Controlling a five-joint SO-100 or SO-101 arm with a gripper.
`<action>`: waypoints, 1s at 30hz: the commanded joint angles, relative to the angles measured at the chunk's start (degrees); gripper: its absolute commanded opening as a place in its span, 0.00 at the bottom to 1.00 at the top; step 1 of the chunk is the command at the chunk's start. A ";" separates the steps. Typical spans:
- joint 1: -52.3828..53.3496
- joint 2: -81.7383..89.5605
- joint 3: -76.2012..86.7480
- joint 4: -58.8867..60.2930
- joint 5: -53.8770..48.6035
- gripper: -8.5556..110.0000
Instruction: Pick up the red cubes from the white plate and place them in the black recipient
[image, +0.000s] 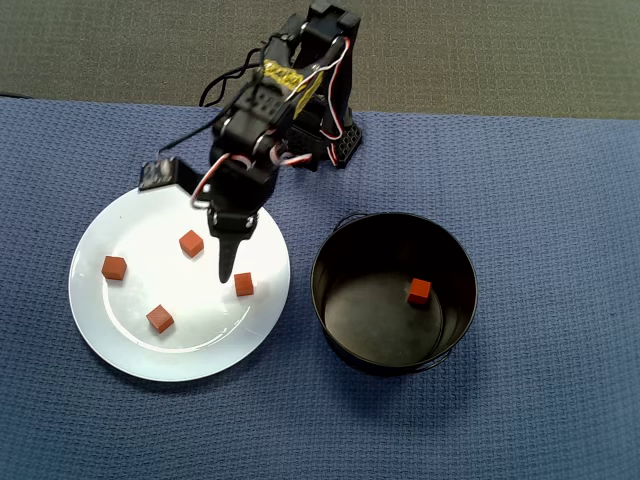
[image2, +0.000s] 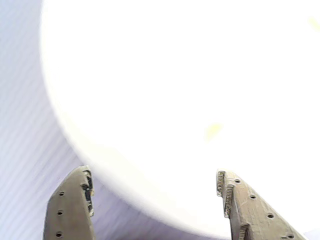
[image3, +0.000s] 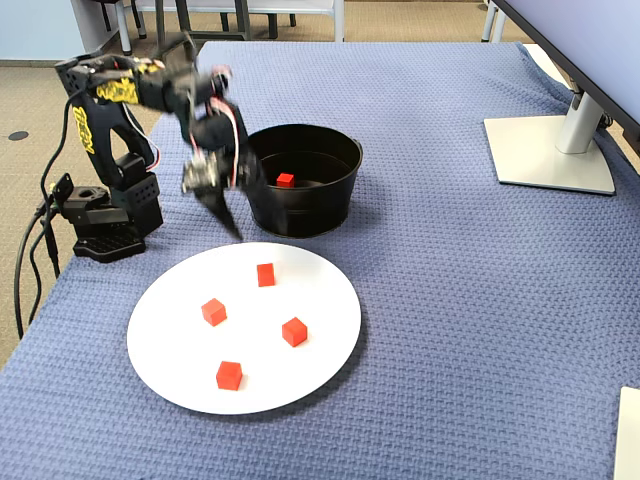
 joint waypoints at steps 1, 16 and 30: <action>0.35 -3.69 -0.18 -3.60 -6.86 0.27; -3.43 -14.15 3.16 -9.58 -15.91 0.26; -2.90 -16.44 5.98 -13.36 -13.62 0.21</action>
